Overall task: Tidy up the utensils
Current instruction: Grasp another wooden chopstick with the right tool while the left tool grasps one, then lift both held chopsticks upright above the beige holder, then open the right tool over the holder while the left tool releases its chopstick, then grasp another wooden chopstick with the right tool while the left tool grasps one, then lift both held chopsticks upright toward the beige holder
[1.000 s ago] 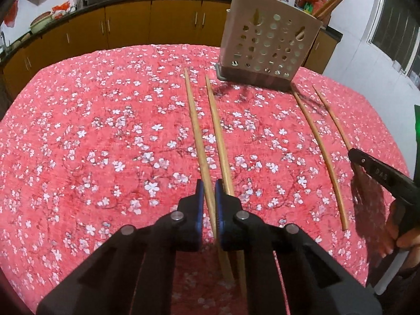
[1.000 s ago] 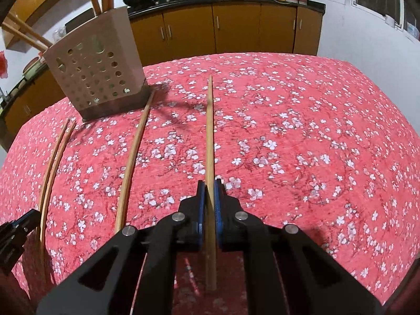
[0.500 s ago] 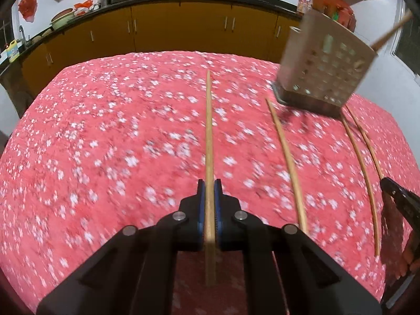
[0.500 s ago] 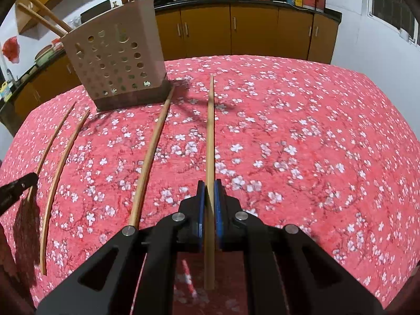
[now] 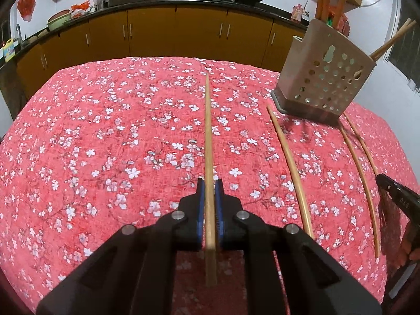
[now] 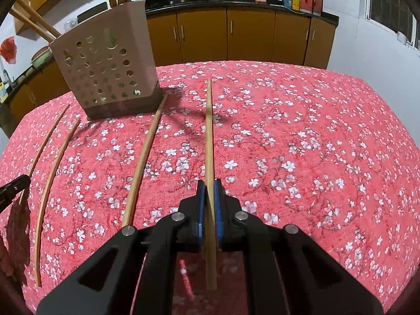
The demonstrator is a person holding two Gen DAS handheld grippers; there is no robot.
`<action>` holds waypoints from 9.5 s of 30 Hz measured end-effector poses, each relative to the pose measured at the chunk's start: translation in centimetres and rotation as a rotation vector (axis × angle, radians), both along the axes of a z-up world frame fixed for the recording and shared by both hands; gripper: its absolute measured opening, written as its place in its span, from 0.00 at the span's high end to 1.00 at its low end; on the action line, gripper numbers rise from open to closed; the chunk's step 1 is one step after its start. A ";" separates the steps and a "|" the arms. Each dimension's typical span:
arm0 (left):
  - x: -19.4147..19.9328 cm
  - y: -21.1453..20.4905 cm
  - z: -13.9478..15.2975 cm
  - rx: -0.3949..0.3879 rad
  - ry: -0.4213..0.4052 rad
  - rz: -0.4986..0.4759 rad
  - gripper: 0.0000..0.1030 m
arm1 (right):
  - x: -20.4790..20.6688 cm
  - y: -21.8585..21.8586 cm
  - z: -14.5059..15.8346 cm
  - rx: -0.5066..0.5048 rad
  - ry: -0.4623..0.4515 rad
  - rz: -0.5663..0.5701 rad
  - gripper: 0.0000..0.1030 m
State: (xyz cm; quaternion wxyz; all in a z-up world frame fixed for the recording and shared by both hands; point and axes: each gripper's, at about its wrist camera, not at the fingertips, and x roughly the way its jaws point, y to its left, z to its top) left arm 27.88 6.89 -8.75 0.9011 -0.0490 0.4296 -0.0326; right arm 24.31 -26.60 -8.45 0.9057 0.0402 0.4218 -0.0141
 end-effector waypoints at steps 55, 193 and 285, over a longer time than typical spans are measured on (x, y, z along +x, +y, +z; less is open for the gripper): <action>-1.4 -1.5 0.5 0.106 0.035 -0.018 0.92 | -2.0 -0.1 1.8 0.026 -0.063 0.006 0.92; -1.9 -3.7 19.9 -0.139 -0.538 -0.016 0.75 | -4.9 0.5 18.3 0.096 -0.505 0.094 0.69; -0.2 -2.4 0.0 0.029 0.003 0.024 0.89 | 0.4 2.4 0.1 0.001 0.005 0.054 0.92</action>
